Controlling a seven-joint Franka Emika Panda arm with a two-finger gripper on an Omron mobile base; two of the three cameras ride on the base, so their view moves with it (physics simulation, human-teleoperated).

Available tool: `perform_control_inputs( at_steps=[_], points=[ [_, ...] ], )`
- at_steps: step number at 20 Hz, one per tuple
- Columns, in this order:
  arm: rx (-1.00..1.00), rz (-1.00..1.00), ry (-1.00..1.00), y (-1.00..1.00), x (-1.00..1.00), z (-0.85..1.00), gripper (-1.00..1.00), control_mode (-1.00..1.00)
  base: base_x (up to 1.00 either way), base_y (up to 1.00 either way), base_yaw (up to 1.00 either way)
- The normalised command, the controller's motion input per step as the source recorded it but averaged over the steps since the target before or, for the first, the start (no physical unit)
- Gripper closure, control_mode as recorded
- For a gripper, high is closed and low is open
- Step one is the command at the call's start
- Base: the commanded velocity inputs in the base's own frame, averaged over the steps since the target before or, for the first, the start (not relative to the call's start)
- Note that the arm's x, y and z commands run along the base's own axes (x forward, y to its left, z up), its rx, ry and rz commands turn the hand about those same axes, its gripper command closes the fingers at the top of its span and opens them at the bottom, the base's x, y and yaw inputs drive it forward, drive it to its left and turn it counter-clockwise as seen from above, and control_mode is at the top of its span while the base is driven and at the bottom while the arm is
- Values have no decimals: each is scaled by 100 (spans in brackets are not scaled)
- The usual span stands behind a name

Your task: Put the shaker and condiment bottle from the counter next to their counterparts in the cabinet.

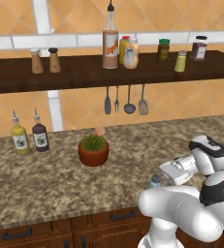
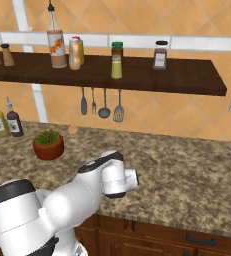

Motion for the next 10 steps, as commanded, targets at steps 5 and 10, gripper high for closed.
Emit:
perform_control_inputs(
  at_steps=[5, 10],
  points=[
    [0, 0, -1, 13, 0, 0, -100, -100, 0, 0, 0],
    [0, 0, 0, 25, 0, -1, -100, -100, 0, 0, 0]
  ],
)
